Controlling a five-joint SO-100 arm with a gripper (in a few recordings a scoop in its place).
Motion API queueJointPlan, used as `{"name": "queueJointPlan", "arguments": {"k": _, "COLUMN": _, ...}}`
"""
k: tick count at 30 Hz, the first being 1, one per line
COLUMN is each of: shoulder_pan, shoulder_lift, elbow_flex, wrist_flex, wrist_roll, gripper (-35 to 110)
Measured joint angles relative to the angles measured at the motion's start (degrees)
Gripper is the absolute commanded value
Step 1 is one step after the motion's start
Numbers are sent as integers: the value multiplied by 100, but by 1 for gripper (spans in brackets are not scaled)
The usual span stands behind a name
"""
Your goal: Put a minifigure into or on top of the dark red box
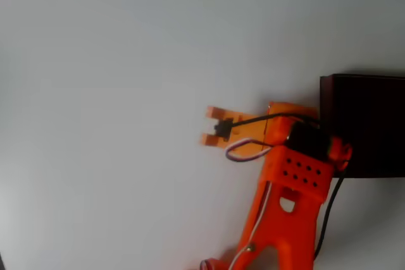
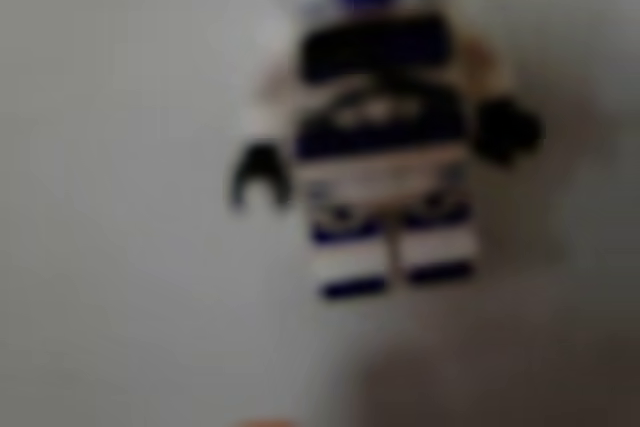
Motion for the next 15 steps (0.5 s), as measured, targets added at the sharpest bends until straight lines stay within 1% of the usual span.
{"name": "queueJointPlan", "arguments": {"k": 7, "shoulder_pan": -97, "shoulder_lift": 290, "elbow_flex": 475, "wrist_flex": -88, "wrist_roll": 149, "gripper": 19}}
{"name": "queueJointPlan", "arguments": {"k": 15, "shoulder_pan": -439, "shoulder_lift": 316, "elbow_flex": 510, "wrist_flex": -343, "wrist_roll": 281, "gripper": 19}}
